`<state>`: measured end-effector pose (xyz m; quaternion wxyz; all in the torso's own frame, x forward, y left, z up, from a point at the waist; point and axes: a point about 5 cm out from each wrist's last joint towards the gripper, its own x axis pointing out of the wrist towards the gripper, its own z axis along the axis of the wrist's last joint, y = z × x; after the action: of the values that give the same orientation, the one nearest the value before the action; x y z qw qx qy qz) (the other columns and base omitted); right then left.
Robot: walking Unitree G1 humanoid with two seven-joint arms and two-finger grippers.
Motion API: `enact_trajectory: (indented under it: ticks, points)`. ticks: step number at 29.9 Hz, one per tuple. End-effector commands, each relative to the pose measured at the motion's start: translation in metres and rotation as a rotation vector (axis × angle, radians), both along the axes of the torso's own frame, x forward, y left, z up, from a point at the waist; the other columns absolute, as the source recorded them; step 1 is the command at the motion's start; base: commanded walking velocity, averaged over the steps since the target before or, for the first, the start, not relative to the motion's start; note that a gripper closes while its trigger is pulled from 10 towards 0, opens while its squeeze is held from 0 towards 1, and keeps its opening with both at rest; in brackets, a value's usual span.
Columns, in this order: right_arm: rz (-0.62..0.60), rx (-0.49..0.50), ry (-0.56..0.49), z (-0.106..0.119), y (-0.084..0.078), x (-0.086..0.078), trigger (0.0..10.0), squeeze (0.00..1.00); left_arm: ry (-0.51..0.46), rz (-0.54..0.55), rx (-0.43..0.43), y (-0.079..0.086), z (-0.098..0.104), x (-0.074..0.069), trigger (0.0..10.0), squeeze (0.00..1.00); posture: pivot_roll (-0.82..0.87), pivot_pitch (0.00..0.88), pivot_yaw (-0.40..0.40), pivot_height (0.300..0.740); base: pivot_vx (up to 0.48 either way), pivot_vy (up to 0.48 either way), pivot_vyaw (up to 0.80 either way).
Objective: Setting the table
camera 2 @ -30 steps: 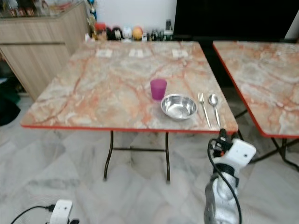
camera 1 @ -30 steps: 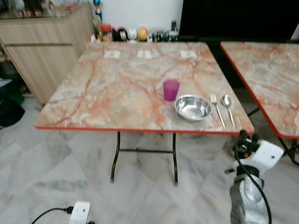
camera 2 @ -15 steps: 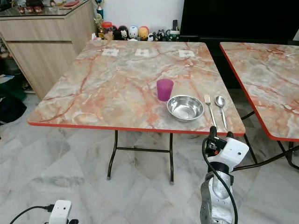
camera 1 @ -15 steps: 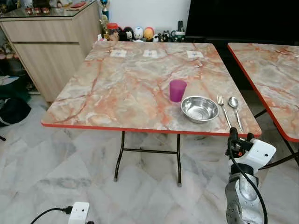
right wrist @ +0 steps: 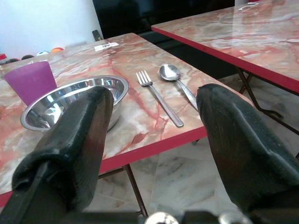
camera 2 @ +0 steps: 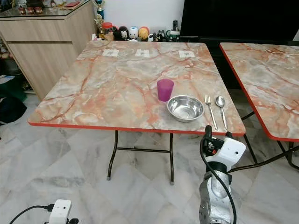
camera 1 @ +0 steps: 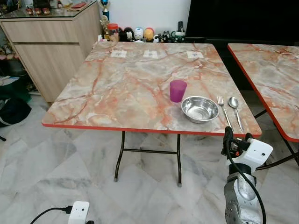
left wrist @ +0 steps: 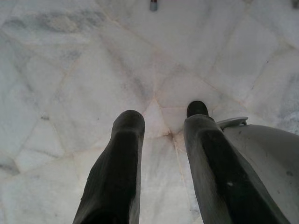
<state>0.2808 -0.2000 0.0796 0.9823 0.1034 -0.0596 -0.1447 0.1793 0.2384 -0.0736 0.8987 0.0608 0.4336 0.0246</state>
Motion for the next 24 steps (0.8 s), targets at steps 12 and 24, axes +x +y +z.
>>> enact_trajectory:
  ticks: [12,24]
  points:
    - [0.026,-0.003,0.010,-0.0005,0.0045,0.0019,10.0,0.00,0.010,0.012,-0.004,0.0029,0.0000,-0.0009,10.0,0.00,0.11,0.000,-0.027,0.740,0.250,0.000,0.00]
    - [0.053,-0.020,0.003,0.0009,0.0075,0.0021,10.0,0.00,0.003,0.011,-0.007,0.0021,0.0005,0.0001,10.0,0.00,0.11,0.005,-0.026,0.740,0.251,0.000,0.18]
